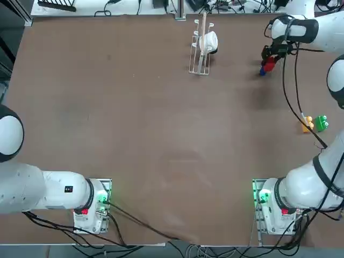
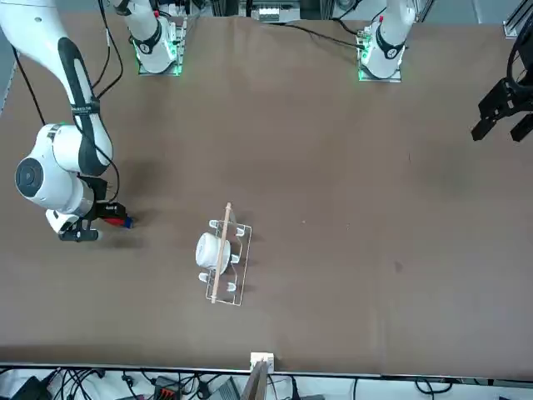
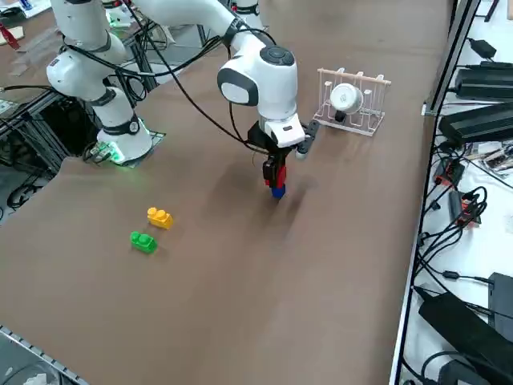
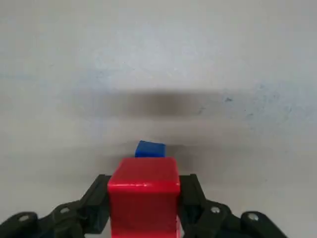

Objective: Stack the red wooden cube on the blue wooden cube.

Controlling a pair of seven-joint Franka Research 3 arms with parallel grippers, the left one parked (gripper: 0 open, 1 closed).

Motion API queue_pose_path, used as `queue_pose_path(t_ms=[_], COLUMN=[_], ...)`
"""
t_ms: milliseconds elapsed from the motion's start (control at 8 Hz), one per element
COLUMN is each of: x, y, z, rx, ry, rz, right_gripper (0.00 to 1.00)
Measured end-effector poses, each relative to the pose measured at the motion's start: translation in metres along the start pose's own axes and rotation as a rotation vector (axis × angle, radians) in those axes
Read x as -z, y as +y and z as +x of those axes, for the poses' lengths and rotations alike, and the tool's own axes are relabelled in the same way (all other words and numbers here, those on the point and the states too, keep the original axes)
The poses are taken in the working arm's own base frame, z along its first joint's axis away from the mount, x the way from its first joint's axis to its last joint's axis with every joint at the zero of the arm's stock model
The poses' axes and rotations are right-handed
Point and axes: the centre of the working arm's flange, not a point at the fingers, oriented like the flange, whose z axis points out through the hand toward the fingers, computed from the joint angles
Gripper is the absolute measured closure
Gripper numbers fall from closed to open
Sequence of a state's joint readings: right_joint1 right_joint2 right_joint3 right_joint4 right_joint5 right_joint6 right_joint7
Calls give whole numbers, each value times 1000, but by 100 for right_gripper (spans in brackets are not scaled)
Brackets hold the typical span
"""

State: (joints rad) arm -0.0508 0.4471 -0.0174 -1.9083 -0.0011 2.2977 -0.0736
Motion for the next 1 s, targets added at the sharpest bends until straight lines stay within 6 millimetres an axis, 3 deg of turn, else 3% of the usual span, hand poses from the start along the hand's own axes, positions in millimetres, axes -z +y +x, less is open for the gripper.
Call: queue_pose_path(t_ms=[1000], x=[-3], y=[0], z=[0], rx=[0], ry=[-2], rz=[0], right_gripper=[18])
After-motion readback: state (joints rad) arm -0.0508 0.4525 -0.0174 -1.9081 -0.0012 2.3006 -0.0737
